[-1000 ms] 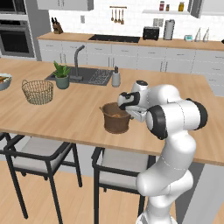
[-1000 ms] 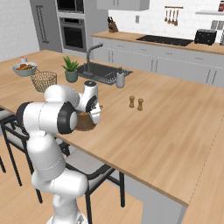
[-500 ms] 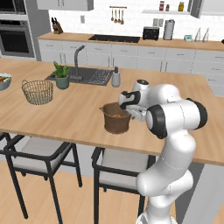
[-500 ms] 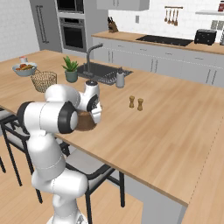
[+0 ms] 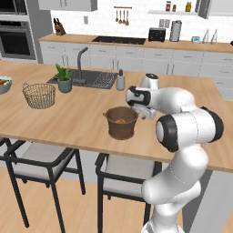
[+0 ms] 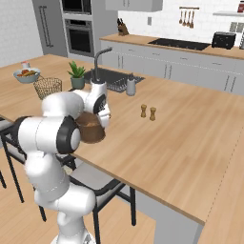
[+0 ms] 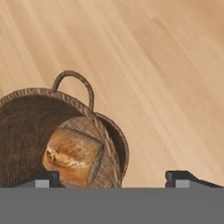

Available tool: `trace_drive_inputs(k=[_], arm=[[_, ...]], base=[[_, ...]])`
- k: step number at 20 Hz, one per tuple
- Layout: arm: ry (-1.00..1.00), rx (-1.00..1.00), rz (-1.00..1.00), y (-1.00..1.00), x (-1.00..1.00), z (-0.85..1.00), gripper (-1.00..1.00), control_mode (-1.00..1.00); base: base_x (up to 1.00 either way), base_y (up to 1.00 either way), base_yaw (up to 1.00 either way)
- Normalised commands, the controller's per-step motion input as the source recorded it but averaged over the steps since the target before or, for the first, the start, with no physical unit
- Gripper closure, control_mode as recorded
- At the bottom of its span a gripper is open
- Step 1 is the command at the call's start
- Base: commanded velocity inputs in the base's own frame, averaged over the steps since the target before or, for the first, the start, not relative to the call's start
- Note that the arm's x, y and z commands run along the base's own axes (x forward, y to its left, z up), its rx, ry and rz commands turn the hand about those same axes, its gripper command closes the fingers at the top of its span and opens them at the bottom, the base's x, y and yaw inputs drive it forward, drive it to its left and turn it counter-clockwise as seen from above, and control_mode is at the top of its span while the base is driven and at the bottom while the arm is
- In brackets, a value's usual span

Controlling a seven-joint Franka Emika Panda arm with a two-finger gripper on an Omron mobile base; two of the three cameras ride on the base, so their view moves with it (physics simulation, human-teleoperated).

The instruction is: Open the cabinet, pick up the bread from the cabinet and place it in the basket. Then move the basket to the dining counter.

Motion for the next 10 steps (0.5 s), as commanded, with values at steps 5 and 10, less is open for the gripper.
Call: trace_drive_inputs(k=[5,10], arm=[[-0.10,0.00,0.00,-0.04,-0.86,0.70,-1.00,-1.00],[-0.29,-0.04,0.09,-0.02,-1.00,0.29,-1.00,-1.00]], base=[[0.00,0.00,0.00],[0.00,0.00,0.00]])
